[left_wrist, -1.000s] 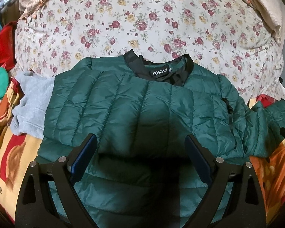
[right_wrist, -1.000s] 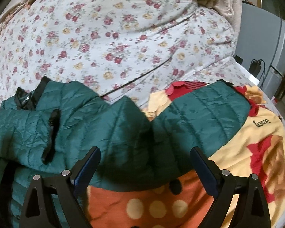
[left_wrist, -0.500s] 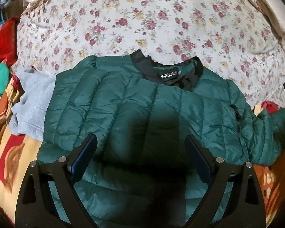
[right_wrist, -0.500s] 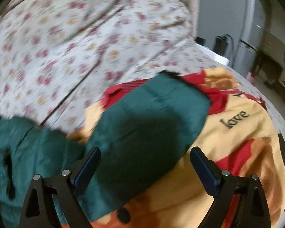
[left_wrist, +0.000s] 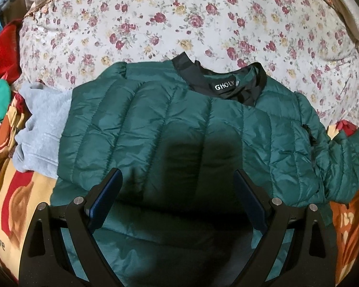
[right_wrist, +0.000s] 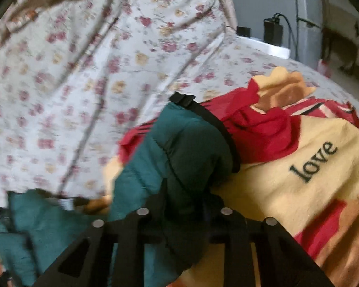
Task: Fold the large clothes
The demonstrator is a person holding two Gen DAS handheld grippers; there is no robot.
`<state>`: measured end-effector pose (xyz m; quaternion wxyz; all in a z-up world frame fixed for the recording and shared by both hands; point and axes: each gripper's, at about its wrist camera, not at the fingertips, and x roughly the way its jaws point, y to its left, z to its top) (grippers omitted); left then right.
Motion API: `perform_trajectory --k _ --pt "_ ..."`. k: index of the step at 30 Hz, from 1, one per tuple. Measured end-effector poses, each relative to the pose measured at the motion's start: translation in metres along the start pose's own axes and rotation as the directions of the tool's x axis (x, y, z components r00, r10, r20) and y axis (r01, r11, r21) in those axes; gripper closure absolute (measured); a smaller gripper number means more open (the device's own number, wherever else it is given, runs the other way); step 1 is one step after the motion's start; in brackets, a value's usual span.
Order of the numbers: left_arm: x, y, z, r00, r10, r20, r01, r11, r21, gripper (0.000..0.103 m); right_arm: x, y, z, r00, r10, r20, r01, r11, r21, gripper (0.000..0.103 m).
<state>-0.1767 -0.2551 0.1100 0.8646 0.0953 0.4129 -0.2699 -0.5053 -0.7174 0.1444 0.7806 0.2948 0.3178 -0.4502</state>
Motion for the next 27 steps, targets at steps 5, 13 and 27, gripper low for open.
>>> perform_trajectory --k 5,13,27 --pt "-0.012 0.015 0.002 1.000 0.008 0.021 -0.008 1.000 0.012 0.010 -0.049 0.030 -0.008 0.987 0.157 0.041 -0.154 0.986 -0.065 0.083" --pt "-0.029 0.054 -0.001 1.000 0.000 0.031 0.001 1.000 -0.032 0.010 -0.099 0.138 -0.033 0.932 0.363 0.012 -0.350 0.908 -0.230 0.083" --pt "-0.031 0.134 -0.007 0.999 -0.014 0.042 0.021 0.987 -0.159 0.010 -0.091 0.306 -0.095 0.923 0.360 -0.132 -0.379 0.800 -0.466 0.081"
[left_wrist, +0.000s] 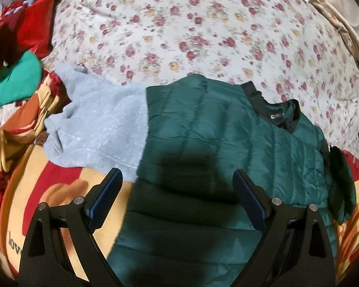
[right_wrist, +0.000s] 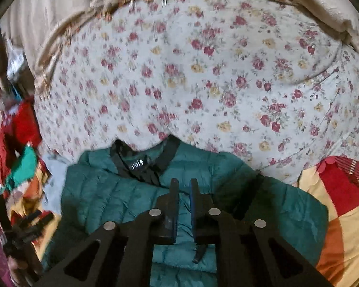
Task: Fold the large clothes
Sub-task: 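Grasp the jacket side edge with the right gripper and fold it over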
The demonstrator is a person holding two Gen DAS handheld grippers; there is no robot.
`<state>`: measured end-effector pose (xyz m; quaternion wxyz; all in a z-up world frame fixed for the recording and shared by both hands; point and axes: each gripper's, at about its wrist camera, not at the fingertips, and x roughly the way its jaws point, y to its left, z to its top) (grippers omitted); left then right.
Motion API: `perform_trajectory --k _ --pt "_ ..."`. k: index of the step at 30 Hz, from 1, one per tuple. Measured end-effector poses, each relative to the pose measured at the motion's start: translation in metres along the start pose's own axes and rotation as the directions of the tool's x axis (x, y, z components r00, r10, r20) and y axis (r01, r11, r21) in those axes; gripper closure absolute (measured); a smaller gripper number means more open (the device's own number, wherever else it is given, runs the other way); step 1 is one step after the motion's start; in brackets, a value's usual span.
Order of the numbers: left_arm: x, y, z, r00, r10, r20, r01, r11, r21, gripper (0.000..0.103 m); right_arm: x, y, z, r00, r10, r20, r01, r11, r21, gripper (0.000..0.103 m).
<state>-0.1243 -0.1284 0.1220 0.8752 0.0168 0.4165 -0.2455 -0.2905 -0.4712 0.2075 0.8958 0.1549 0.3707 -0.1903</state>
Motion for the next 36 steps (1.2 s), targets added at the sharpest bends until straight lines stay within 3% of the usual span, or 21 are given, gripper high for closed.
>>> perform_trajectory --k 1,3,6,8,11,13,14,15,16,18,22,26,30,36 --pt "0.001 0.002 0.000 1.000 -0.002 -0.004 0.002 1.000 -0.005 0.010 0.002 -0.002 -0.001 0.999 -0.036 -0.026 0.036 0.999 -0.017 0.054" --pt "0.002 0.005 0.002 1.000 -0.019 -0.015 0.018 0.999 -0.026 0.010 0.000 -0.014 -0.007 0.994 -0.103 -0.036 0.102 0.994 -0.036 0.026" --pt "-0.001 0.006 0.003 0.999 -0.041 -0.010 0.041 0.998 -0.048 0.010 -0.002 -0.039 -0.020 0.985 -0.168 -0.048 0.167 0.986 -0.028 0.024" --pt "-0.001 0.003 0.003 0.999 -0.045 -0.008 0.045 0.998 -0.043 0.010 0.007 -0.055 -0.033 0.980 -0.172 -0.102 0.172 0.985 -0.010 0.024" --pt "0.003 -0.005 0.000 0.999 -0.039 -0.016 0.038 0.999 -0.017 0.010 0.041 -0.070 -0.058 0.953 -0.202 -0.224 0.197 0.979 -0.048 0.024" --pt "0.006 -0.009 -0.003 0.999 -0.031 -0.023 0.031 1.000 0.001 0.010 0.060 -0.076 -0.069 0.942 -0.225 -0.250 0.215 0.974 -0.067 0.024" --pt "0.008 -0.012 -0.005 0.999 -0.026 -0.029 0.026 1.000 0.016 0.010 0.068 -0.082 -0.073 0.937 -0.244 -0.250 0.235 0.970 -0.068 0.025" --pt "0.009 -0.014 -0.006 0.999 -0.021 -0.034 0.022 0.999 0.031 0.010 0.070 -0.087 -0.075 0.938 -0.249 -0.243 0.244 0.968 -0.052 0.040" --pt "0.010 -0.015 -0.007 0.999 -0.015 -0.036 0.017 0.999 0.042 0.010 0.069 -0.094 -0.075 0.944 -0.237 -0.230 0.240 0.971 -0.016 0.066" --pt "0.011 -0.016 -0.008 0.999 -0.001 -0.033 0.003 0.998 0.056 0.010 0.058 -0.107 -0.070 0.969 -0.154 -0.195 0.176 0.979 0.101 0.084" --pt "0.008 -0.007 -0.003 0.999 -0.019 -0.029 0.019 1.000 0.014 0.010 0.020 -0.105 -0.046 0.991 -0.088 -0.103 0.104 0.982 0.158 0.087" --pt "-0.001 -0.002 0.002 0.999 -0.034 -0.008 0.034 0.999 -0.018 0.010 -0.012 -0.076 -0.021 0.999 0.044 -0.002 -0.043 0.978 0.202 0.087" --pt "-0.007 0.005 0.007 1.000 -0.030 0.000 0.030 0.999 -0.039 0.010 -0.015 -0.025 0.000 0.982 0.183 0.034 -0.186 0.968 0.170 0.087" --pt "-0.012 0.025 0.016 1.000 -0.019 0.017 0.021 0.996 -0.091 0.010 0.025 0.068 0.007 0.946 0.322 -0.040 -0.318 0.944 0.083 0.087"
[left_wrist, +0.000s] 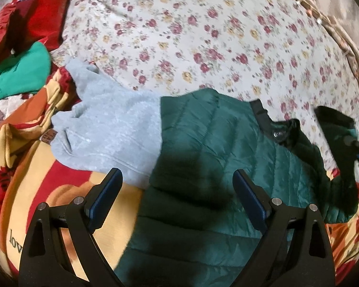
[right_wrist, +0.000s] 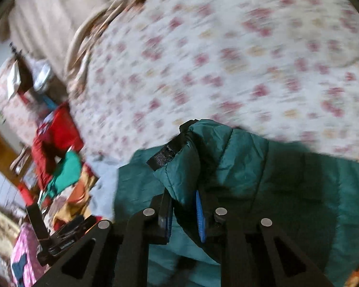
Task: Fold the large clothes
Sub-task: 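Grasp the jacket side edge with the right gripper and fold it over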
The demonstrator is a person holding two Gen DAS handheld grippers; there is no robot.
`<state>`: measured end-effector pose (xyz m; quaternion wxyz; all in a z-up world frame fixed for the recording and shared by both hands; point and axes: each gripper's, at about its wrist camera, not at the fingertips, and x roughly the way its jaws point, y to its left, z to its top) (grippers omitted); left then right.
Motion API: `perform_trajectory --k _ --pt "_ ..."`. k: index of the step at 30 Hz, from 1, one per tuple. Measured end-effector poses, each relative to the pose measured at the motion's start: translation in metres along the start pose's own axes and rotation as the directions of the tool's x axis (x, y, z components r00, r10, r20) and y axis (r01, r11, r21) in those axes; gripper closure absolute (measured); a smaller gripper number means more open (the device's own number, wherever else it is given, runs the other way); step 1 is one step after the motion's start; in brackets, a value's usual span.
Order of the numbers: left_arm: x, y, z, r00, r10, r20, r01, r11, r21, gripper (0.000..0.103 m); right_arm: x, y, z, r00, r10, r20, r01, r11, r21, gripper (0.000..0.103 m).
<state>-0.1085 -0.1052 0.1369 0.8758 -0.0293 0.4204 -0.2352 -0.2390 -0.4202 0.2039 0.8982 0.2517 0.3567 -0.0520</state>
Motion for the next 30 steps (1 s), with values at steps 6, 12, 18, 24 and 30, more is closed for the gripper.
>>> perform_trajectory --k 6,12,18,24,30 --pt "0.008 0.020 0.007 1.000 0.004 -0.026 -0.006 0.998 -0.060 0.010 0.082 0.056 -0.019 0.990 0.087 -0.107 -0.092 0.995 -0.042 0.087" --pt "0.016 0.033 0.014 1.000 -0.002 -0.024 -0.001 0.995 -0.102 0.010 0.157 0.072 -0.056 0.972 0.109 -0.206 -0.112 0.994 -0.004 0.087" --pt "0.024 0.032 0.014 0.999 0.005 -0.040 -0.008 0.995 -0.098 0.010 0.182 0.069 -0.076 0.961 0.117 -0.250 -0.120 0.993 0.001 0.085" --pt "0.026 0.024 0.010 0.999 0.000 -0.040 -0.002 0.997 -0.073 0.010 0.147 0.077 -0.070 0.960 0.123 -0.252 -0.141 0.989 -0.053 0.047" --pt "0.026 0.014 0.008 0.997 -0.071 -0.029 0.069 0.995 -0.069 0.010 0.075 0.049 -0.077 0.982 0.051 -0.180 -0.073 0.990 -0.121 0.041"
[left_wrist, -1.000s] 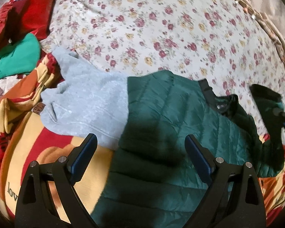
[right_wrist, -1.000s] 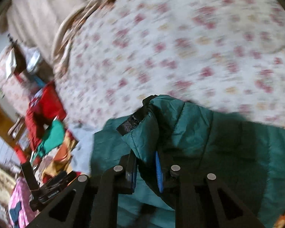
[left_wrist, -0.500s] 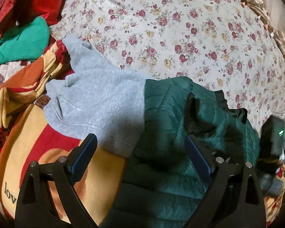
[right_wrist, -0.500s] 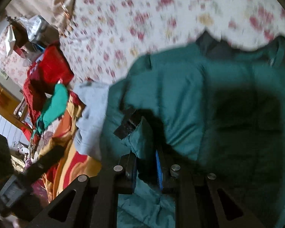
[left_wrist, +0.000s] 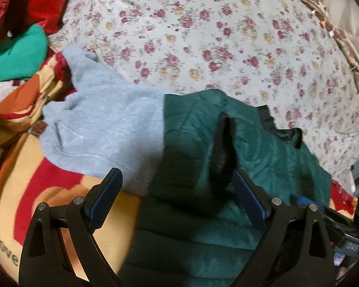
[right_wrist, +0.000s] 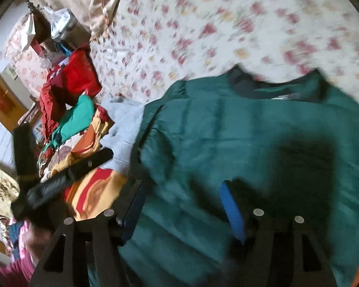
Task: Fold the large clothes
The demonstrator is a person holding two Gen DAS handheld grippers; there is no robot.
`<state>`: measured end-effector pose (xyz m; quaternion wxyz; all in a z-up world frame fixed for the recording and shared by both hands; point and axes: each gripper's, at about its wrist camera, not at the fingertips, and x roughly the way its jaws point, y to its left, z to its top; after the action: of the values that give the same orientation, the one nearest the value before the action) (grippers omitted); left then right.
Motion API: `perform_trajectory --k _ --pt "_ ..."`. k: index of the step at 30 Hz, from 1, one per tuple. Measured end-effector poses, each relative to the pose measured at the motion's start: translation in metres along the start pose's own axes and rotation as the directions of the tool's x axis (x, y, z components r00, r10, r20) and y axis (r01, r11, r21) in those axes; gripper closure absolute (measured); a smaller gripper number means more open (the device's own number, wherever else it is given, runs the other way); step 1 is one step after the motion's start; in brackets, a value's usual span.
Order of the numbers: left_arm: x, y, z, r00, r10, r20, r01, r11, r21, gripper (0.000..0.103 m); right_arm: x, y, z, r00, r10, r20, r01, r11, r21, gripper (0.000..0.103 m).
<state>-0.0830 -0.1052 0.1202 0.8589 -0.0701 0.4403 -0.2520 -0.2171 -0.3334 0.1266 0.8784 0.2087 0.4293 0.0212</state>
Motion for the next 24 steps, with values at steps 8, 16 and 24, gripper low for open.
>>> perform_trajectory --k 8,16,24 --pt "0.024 -0.042 -0.004 0.999 -0.039 -0.010 0.039 0.998 0.041 0.010 -0.110 -0.098 -0.051 0.969 -0.222 0.111 0.203 0.966 0.160 0.031" --pt "0.070 -0.075 0.004 0.993 0.036 -0.115 -0.020 0.990 0.139 0.083 -0.145 -0.170 -0.082 0.939 -0.311 0.144 0.243 0.900 0.363 0.031" --pt "0.038 -0.055 0.015 0.997 0.078 -0.001 -0.077 0.984 0.160 0.088 -0.112 -0.161 -0.057 0.944 -0.296 0.143 0.246 0.925 0.290 0.032"
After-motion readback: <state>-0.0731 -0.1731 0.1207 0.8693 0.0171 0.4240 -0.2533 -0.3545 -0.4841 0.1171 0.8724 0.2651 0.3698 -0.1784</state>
